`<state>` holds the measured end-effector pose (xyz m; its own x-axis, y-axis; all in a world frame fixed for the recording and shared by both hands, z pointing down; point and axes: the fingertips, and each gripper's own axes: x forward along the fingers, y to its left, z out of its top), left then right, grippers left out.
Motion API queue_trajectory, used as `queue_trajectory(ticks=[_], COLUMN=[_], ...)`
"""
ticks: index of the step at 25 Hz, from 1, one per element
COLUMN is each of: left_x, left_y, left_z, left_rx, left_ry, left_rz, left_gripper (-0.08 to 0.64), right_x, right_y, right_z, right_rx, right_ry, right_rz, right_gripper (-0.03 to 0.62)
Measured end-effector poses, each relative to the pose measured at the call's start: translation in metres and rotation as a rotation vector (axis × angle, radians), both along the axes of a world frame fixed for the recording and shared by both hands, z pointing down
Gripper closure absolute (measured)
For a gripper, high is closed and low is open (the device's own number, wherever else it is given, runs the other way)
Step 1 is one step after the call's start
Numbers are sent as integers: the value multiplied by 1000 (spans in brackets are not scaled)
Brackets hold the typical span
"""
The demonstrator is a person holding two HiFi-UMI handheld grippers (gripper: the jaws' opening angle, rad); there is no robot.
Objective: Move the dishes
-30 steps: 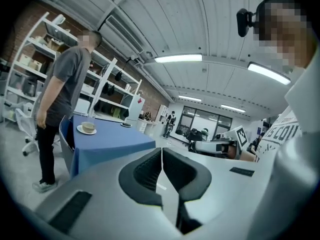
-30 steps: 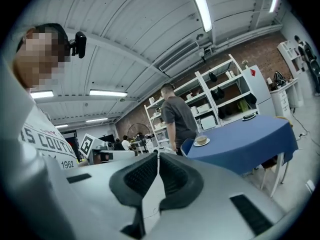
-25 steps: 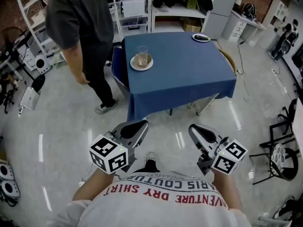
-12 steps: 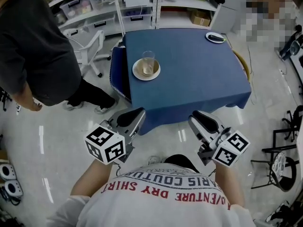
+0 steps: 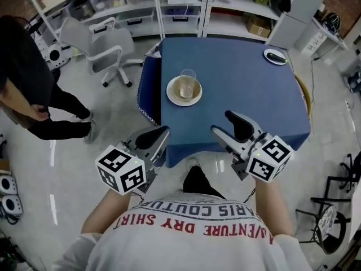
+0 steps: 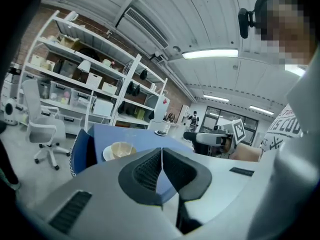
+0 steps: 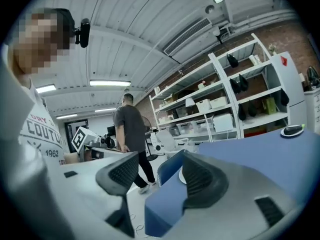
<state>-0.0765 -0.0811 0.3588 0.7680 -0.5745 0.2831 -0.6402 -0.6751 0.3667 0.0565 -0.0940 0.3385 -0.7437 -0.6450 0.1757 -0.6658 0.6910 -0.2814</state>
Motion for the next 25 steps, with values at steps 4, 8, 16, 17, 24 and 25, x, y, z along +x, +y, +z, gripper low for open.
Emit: queue_trajectory(ticks=[4,8,16,17,24,25], left_x=[-6,-7,-25,-27,-35,-37], left_y=[-22,-47,-90,-93,-114,-115], left_z=[3,8,21,23,33,34], left_rx=[-28,-55,-97,-101,-123,-125], left_ry=[-13,-19,-22,-24,-19,-20], left_rz=[-84,-149,-268,-281,-351,-361], left_gripper=[528,528,528,528,528,528], right_x=[-6,-12,-39,-42,-68,-71], right_y=[-38,-76,-152,-158,-181,-182], right_z=[17,32,67,72,107,111], right_rx=[-19,-20,12,11,25,27], right_ry=[35,90,196,205,286,294], right_rz=[-72,-133,-224,-240,-337,-351], right_gripper=[308,279,261,261,262,262])
